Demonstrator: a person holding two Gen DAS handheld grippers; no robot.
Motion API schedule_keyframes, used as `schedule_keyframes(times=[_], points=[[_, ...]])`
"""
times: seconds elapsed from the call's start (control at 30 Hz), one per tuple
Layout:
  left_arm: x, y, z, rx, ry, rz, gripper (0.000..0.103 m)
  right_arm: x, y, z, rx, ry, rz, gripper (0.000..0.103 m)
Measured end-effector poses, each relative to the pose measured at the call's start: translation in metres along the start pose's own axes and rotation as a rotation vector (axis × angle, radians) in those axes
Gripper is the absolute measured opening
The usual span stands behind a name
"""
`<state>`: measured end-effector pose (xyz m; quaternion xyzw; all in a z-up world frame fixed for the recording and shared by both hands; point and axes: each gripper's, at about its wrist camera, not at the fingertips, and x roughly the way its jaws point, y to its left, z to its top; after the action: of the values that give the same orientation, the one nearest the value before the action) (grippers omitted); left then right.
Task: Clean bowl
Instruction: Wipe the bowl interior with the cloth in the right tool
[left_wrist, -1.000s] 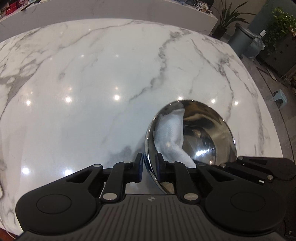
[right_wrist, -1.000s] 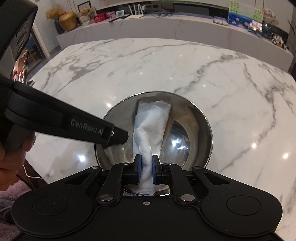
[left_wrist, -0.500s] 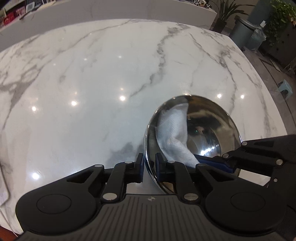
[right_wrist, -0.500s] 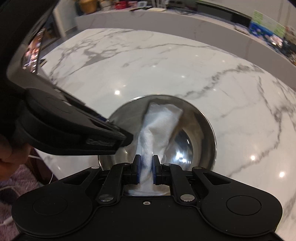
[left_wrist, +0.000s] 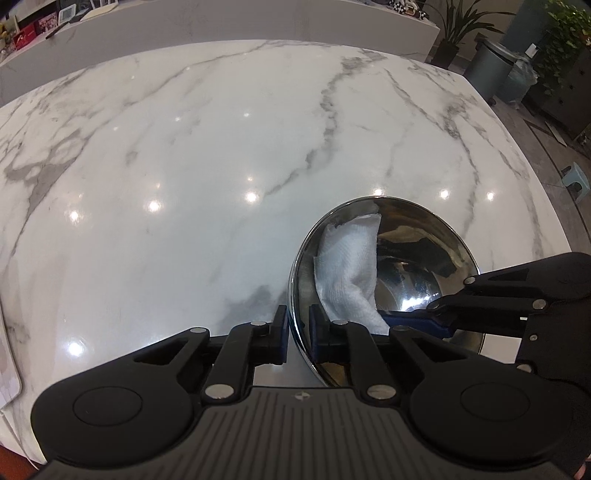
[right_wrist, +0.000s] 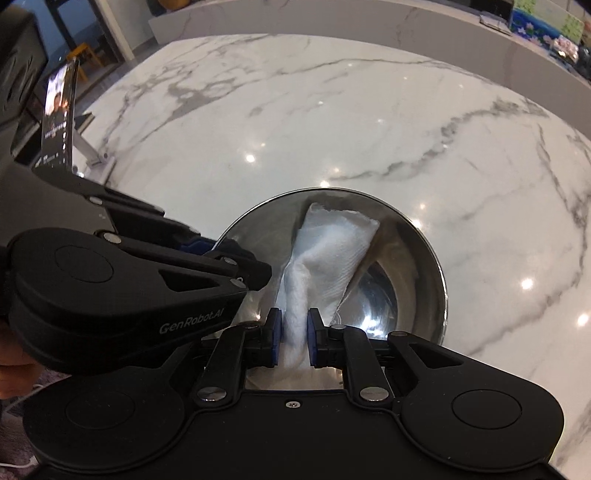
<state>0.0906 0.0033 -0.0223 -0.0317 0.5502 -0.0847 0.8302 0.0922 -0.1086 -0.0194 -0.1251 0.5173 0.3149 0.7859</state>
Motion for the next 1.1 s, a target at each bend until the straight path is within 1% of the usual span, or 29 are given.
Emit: schedule_keyframes(times=[0.13,0.23,0.37,0.47,0.53,0.6,0.8,1.0,1.1], points=[[-0.002,-0.001,0.002,0.003,-0.015,0.001,0.008,0.000,-0.002,0.004,-0.015,0.006,0.000,0.010],[-0.002,-0.001,0.010,0.006,-0.029,0.007,0.008,0.002,-0.004,0.009,-0.026,-0.006,-0.002,0.009],[0.004,0.003,0.019,-0.006,-0.021,0.012,0.007,0.008,-0.003,0.015,-0.069,-0.022,-0.025,0.009],[0.006,0.008,0.019,-0.027,-0.012,-0.007,0.008,0.010,-0.005,0.017,-0.078,-0.019,-0.017,0.009],[0.006,0.011,0.017,-0.047,-0.004,-0.021,0.009,0.011,-0.008,0.017,-0.077,-0.016,-0.007,0.009],[0.008,0.014,0.014,-0.073,0.012,-0.039,0.013,0.010,-0.011,0.018,-0.064,-0.013,0.003,0.009],[0.012,0.021,0.013,-0.116,0.030,-0.079,0.016,0.013,-0.014,0.020,-0.051,-0.017,0.020,0.009],[0.018,0.027,0.016,-0.148,0.042,-0.108,0.013,0.013,-0.016,0.017,-0.052,-0.031,0.034,0.009],[0.019,0.025,0.016,-0.149,0.038,-0.103,0.012,0.011,-0.018,0.013,-0.038,-0.050,0.037,0.009]])
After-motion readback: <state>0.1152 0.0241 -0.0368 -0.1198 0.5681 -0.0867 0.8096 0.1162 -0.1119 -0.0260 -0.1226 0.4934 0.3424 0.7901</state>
